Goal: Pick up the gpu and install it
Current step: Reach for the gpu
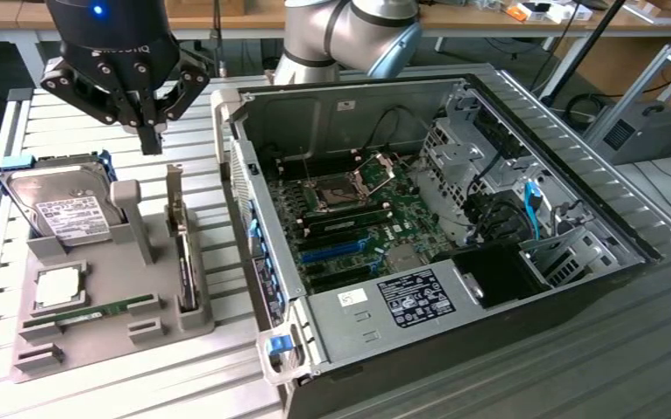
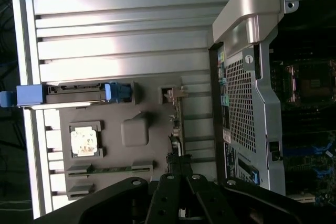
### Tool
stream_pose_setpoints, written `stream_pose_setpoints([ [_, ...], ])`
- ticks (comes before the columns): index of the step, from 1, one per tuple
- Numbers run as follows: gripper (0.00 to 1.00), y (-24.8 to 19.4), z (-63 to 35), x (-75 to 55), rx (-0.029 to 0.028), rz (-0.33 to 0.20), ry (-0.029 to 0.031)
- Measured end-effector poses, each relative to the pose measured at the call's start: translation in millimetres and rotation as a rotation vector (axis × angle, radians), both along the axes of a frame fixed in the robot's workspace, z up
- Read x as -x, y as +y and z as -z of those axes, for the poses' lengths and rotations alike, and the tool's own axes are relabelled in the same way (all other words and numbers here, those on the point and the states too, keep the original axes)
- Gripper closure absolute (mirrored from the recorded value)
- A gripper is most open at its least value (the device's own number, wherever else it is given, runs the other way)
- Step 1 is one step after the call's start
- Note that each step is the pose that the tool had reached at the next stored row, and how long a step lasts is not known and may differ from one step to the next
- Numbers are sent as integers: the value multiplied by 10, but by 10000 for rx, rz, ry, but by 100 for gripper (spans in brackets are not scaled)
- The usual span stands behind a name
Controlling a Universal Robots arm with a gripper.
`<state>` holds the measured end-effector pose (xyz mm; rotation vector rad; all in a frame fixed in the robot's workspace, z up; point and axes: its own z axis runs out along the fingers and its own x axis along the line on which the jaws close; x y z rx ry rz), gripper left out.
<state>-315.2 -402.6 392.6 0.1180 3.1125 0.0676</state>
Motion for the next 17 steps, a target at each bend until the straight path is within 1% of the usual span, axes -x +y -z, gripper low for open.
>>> stream_pose_setpoints([
  [3,89,-48,0,6,0,1,0],
  [4,89,-74,0,9,0,0,0],
  [10,89,-189,0,21,0,0,0],
  [13,89,-254,0,26,0,0,-1],
  [17,89,-324,-1,32,1,0,1],
])
